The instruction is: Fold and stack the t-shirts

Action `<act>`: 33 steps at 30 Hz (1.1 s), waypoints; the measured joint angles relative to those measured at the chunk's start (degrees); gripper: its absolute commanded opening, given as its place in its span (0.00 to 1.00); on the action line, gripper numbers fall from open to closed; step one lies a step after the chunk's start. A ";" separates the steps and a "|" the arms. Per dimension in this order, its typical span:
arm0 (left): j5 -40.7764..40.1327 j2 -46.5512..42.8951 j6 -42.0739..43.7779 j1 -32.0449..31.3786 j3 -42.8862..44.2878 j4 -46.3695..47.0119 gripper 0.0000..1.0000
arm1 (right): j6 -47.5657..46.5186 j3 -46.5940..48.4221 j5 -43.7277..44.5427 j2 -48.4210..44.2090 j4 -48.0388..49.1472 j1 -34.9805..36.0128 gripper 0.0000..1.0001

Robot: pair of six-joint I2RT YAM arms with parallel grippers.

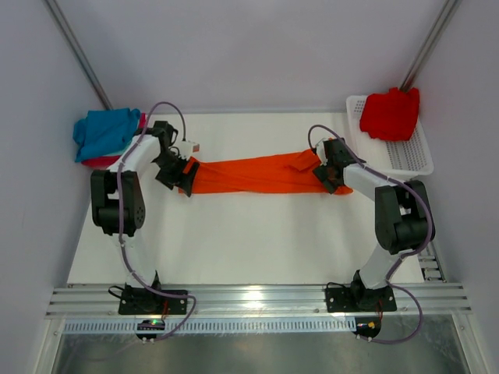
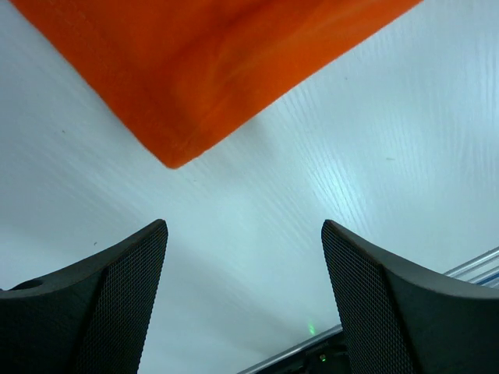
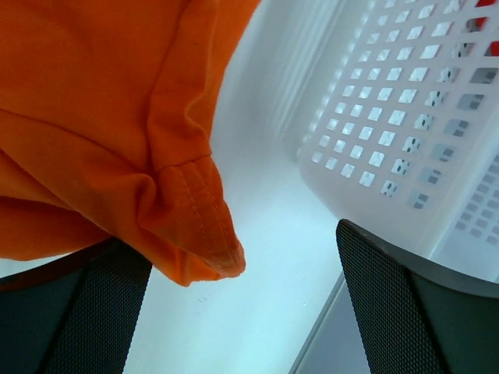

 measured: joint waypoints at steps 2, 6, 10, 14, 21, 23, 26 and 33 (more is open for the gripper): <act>0.04 -2.19 0.63 0.00 -1.03 -0.92 0.81 | -0.11 0.94 0.02 -0.02 -0.26 -1.03 0.99; 0.11 -6.67 0.92 0.00 -3.69 -0.55 0.84 | 0.66 4.24 -2.27 -0.94 -4.04 -2.03 0.99; 1.68 -9.03 -0.85 0.00 -4.37 3.39 0.84 | 3.08 8.92 -9.66 -4.24 -9.07 -2.10 0.99; 5.18 -7.58 -4.00 0.02 -3.52 9.42 0.84 | 5.05 13.53 -14.01 -5.75 -10.14 -1.31 0.99; 8.85 3.96 -8.13 -0.02 5.31 17.40 0.84 | 6.62 16.24 -16.85 -1.75 -10.38 2.32 0.99; 9.33 6.86 -8.59 -0.07 7.04 18.60 0.84 | 6.67 16.35 -17.59 0.44 -10.51 3.26 1.00; 9.81 9.86 -9.18 -0.09 8.15 19.67 0.84 | 6.62 16.35 -18.03 3.48 -10.62 4.50 0.99; 9.03 12.98 -9.20 -0.33 9.79 19.93 0.83 | 6.86 17.59 -18.03 11.04 -10.82 6.03 0.99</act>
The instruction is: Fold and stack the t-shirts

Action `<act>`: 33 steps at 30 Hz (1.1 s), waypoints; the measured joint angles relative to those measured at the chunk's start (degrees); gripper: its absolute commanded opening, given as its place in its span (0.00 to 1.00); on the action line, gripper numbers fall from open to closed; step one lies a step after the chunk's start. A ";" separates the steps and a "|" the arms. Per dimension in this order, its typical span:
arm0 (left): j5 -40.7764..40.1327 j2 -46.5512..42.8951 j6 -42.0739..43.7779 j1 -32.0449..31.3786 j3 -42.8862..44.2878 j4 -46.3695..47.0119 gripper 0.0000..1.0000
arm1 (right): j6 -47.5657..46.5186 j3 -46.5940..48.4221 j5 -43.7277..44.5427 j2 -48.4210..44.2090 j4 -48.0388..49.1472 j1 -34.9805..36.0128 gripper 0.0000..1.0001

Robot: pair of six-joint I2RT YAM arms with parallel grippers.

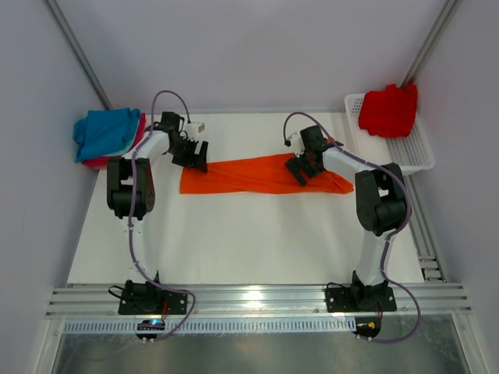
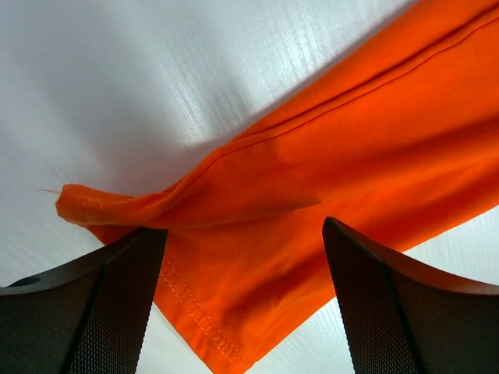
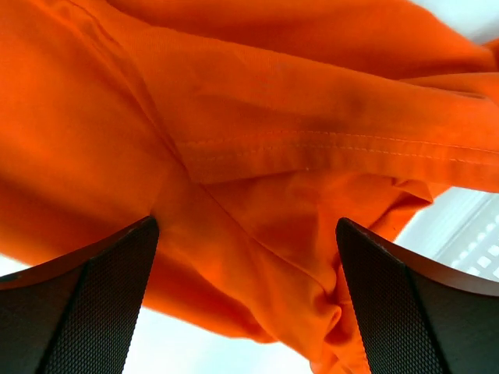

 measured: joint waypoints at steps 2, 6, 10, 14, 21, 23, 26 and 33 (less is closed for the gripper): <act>-1.11 -0.04 0.70 -0.20 -0.20 0.00 0.83 | 0.22 0.50 0.94 1.79 0.22 0.11 0.99; -3.50 -1.49 2.80 -0.68 -2.58 1.01 0.83 | 1.05 1.05 4.20 2.54 1.84 0.35 0.99; -6.47 -4.94 4.74 -0.96 -7.69 1.55 0.82 | 1.46 1.05 6.99 2.82 3.58 0.52 0.99; -10.32 -9.01 6.32 -0.92 -13.51 1.07 0.82 | 1.49 1.03 9.99 2.89 4.00 0.57 0.99; -14.05 -12.31 7.96 -0.90 -17.66 -2.86 0.82 | 1.97 -1.92 10.73 1.90 6.49 0.61 0.99; -14.29 -13.42 8.37 -0.92 -19.06 -3.54 0.82 | 2.10 -3.19 10.67 1.16 7.67 0.61 0.99; -15.13 -14.93 9.25 -1.07 -20.46 -5.77 0.84 | 2.23 -4.04 10.73 0.74 8.63 0.63 0.99; -16.90 -17.86 11.74 -1.84 -24.48 -9.75 0.84 | 1.99 -4.70 13.16 0.55 10.34 0.63 0.99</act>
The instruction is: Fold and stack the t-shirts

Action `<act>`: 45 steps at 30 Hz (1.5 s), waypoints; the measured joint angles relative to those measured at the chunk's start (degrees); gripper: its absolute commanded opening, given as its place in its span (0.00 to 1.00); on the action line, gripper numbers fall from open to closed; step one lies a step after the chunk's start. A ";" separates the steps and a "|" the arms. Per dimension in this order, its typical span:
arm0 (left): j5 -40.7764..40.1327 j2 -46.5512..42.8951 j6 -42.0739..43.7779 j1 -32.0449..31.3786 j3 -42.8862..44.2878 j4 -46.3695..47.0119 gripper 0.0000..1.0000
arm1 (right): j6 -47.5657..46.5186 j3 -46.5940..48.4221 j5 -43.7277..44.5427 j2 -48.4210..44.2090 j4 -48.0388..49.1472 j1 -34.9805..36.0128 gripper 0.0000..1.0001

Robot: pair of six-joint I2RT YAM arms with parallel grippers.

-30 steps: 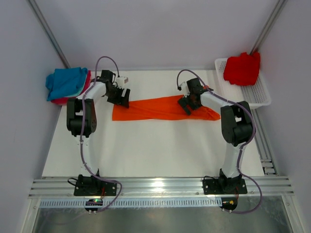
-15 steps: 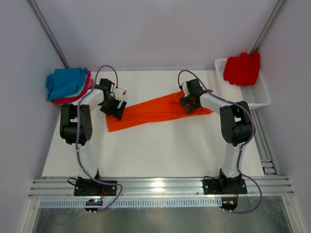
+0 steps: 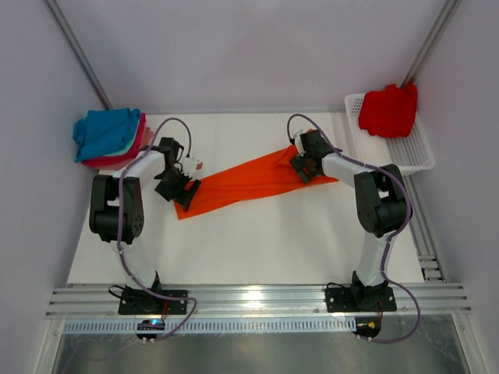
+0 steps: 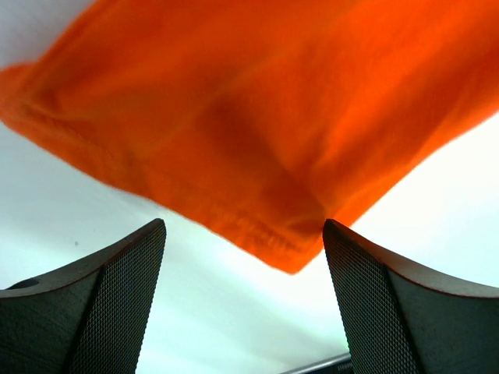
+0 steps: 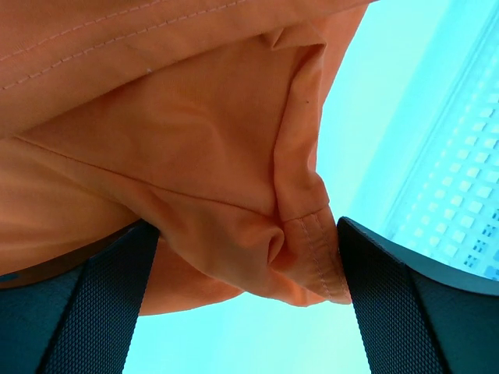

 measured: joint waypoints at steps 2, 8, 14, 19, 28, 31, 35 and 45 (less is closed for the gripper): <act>0.00 -1.66 0.17 -0.11 -1.25 -0.42 0.84 | -0.20 -0.04 0.92 0.02 0.31 0.00 0.99; 0.20 -6.56 0.15 -0.11 -2.73 -0.42 0.84 | -0.24 -0.20 1.01 -0.02 0.48 -0.04 0.99; 0.13 -12.72 -1.31 -0.11 -5.86 3.28 0.95 | -0.26 -3.21 -0.28 -3.69 0.63 -0.04 1.00; 0.74 -23.02 -4.85 -0.11 -7.15 8.44 0.99 | -0.26 -5.31 -5.05 -11.32 0.83 -0.22 0.99; 4.66 -31.89 -15.58 -0.11 -0.48 15.28 0.99 | 0.33 -11.72 -13.64 -27.58 5.29 -0.26 1.00; 8.26 -30.40 -17.31 -0.13 3.78 14.67 0.99 | 1.09 -11.87 -13.86 -29.90 5.86 -0.26 0.99; 9.90 -26.91 -19.87 -0.17 9.09 13.81 0.99 | 2.89 -11.85 -11.98 -33.29 6.73 -0.26 0.99; 9.64 -25.11 -20.24 -0.17 8.09 14.03 0.99 | 5.64 -14.38 -5.25 -39.04 14.38 -0.28 1.00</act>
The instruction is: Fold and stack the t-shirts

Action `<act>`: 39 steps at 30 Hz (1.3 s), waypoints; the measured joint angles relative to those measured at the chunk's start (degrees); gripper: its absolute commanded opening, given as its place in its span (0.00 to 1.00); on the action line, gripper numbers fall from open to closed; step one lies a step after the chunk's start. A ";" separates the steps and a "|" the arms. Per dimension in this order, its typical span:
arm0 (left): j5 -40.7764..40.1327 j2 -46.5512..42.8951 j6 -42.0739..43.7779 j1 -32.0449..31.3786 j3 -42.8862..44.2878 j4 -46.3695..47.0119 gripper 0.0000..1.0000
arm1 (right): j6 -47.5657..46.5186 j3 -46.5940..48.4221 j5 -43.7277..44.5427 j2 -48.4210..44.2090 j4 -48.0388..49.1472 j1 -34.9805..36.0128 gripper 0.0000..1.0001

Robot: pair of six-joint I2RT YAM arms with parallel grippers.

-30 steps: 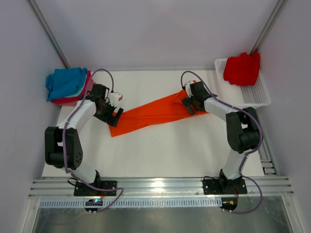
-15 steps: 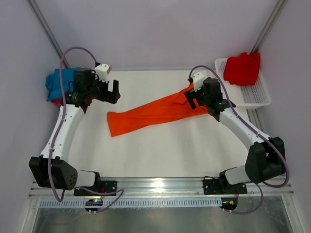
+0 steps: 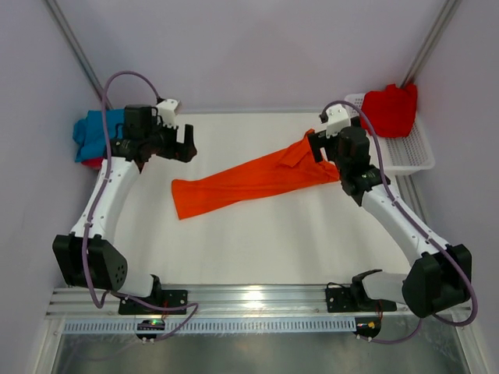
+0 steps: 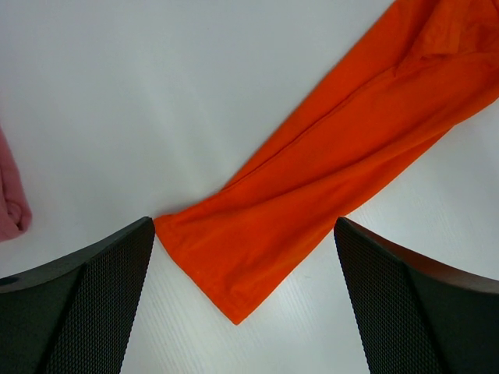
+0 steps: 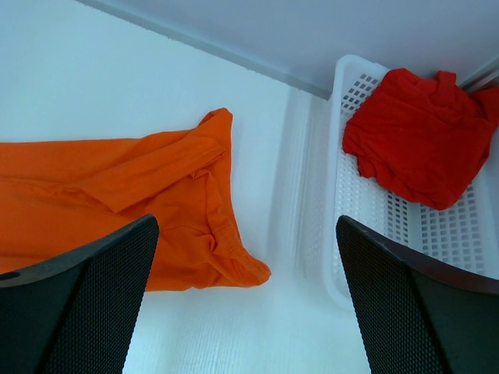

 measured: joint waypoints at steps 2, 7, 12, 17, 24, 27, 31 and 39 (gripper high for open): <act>-0.02 0.00 0.92 0.00 -1.75 -0.09 0.99 | 0.00 -0.61 0.37 0.72 0.22 -0.02 0.99; -2.47 -0.44 2.49 0.00 -4.94 -0.15 0.99 | 0.22 -1.79 0.26 2.54 -0.22 -0.02 0.99; -12.61 -0.63 3.69 -0.02 -3.87 -1.33 0.99 | 0.35 0.37 3.19 7.04 -2.08 -0.02 1.00; -21.77 -0.61 3.02 -0.02 -2.62 -3.30 0.99 | -1.18 10.29 10.51 16.59 -10.03 -0.50 0.99; -19.74 6.43 -4.04 0.11 -1.03 -8.98 0.99 | -0.33 12.39 12.09 17.70 -15.85 -1.33 0.99; -12.70 8.70 -4.55 0.09 -3.28 -9.57 0.99 | -0.26 11.85 10.10 17.44 -16.63 -1.33 0.99; -7.23 12.55 -4.50 -0.83 -1.60 -12.04 0.99 | -0.33 10.10 6.40 16.00 -15.52 -1.31 0.99; -9.25 31.87 4.04 -6.47 24.24 -14.03 0.99 | -4.20 10.86 -4.90 16.68 -9.33 -1.33 0.99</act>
